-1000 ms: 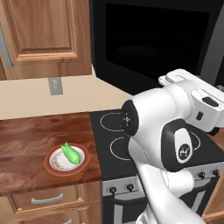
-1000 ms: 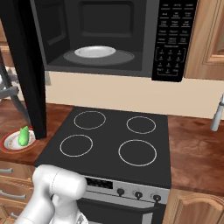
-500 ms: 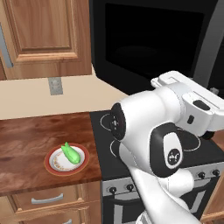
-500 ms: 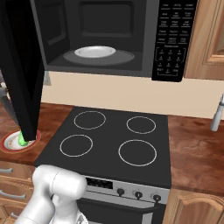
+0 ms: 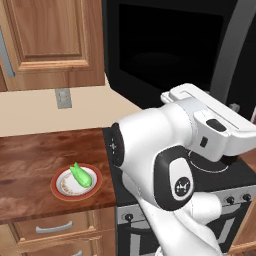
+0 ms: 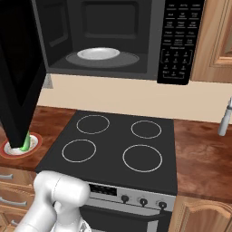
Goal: Pick the corn from the counter and place it in the microwave. Then turn on the microwave.
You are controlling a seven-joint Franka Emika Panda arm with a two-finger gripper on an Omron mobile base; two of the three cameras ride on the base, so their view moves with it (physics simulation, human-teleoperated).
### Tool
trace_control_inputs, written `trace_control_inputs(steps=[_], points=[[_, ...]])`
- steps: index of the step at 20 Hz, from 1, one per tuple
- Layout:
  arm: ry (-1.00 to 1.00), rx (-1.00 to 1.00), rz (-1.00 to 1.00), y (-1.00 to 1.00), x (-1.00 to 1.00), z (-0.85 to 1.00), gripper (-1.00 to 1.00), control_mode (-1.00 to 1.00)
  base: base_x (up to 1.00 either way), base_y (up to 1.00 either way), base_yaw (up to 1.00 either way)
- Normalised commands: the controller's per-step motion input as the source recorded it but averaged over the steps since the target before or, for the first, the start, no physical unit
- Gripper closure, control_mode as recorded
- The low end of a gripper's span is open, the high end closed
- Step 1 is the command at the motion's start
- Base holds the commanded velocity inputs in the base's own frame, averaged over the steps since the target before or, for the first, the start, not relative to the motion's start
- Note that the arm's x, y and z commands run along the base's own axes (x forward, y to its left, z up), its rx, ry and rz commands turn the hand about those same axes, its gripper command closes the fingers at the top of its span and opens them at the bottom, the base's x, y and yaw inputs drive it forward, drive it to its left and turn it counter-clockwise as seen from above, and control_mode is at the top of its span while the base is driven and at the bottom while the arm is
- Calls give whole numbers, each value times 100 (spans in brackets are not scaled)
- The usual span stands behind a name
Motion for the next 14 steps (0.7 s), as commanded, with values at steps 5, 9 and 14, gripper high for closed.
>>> trace_control_inputs(steps=[5, 9, 14], points=[[0, 0, 0, 15, -46, 0, 100, -100, 0, 0, 0], [0, 0, 0, 15, -43, 0, 100, -100, 0, 0, 0], [0, 0, 0, 16, -39, -2, 100, -100, 0, 0, 0]])
